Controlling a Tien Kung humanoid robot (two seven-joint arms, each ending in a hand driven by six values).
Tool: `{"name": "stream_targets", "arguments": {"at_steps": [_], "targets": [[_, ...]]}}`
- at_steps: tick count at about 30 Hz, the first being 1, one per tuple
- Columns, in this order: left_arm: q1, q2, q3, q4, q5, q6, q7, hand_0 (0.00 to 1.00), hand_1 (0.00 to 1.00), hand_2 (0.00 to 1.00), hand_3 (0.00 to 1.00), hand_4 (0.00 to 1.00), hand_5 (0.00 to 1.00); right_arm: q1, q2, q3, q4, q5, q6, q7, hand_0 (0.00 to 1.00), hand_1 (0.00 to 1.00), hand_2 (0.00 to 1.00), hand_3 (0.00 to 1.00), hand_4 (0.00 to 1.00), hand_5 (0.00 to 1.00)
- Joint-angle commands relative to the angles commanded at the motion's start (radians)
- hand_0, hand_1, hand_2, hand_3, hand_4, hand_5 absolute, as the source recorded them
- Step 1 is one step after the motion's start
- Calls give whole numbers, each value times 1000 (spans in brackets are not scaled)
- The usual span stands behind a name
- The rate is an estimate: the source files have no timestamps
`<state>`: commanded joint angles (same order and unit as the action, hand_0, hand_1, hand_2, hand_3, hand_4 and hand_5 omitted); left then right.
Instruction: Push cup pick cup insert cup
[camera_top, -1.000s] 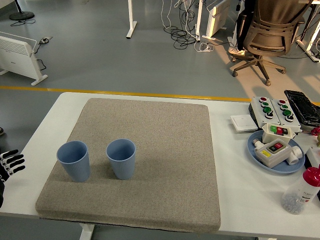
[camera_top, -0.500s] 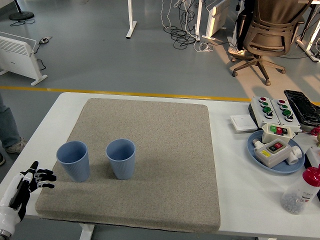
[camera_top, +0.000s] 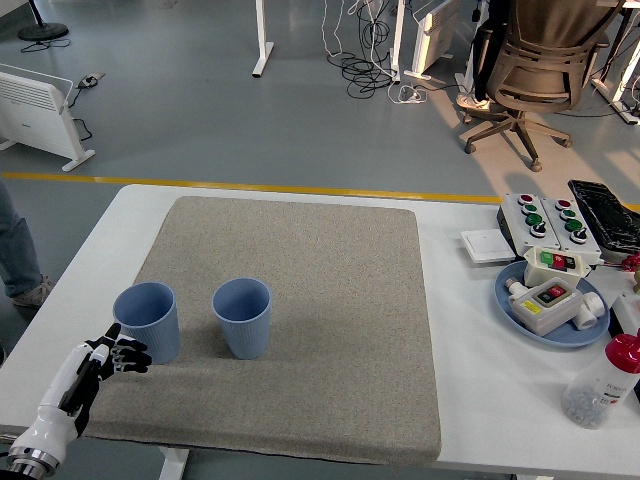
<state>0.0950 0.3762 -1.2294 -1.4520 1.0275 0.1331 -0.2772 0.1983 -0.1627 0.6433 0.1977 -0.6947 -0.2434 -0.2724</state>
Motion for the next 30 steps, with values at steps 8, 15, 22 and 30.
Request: {"name": "stream_targets", "arguments": {"at_steps": [8,15,22,30], "targets": [[-31,-2,33,31,-1,6,-3,524,497,458,434,570,998,6,1,0,0,0,0,-1,672,617,637,591,156,507],[-69,-10,64,62,2,10,-7,529,499,458,434,568,998,10,3,1,-1,-2,0,-1,672,617,637,591,156,507],[-108,-20,90,97,12,22,-9,534,500,458,434,568,998,13,5,3,-1,-6,1,-2,671,617,637,591,156,506],[-123,-9,113,123,10,16,-10,556,510,456,434,566,998,16,6,0,-2,-6,1,0,672,617,637,591,155,506]]}}
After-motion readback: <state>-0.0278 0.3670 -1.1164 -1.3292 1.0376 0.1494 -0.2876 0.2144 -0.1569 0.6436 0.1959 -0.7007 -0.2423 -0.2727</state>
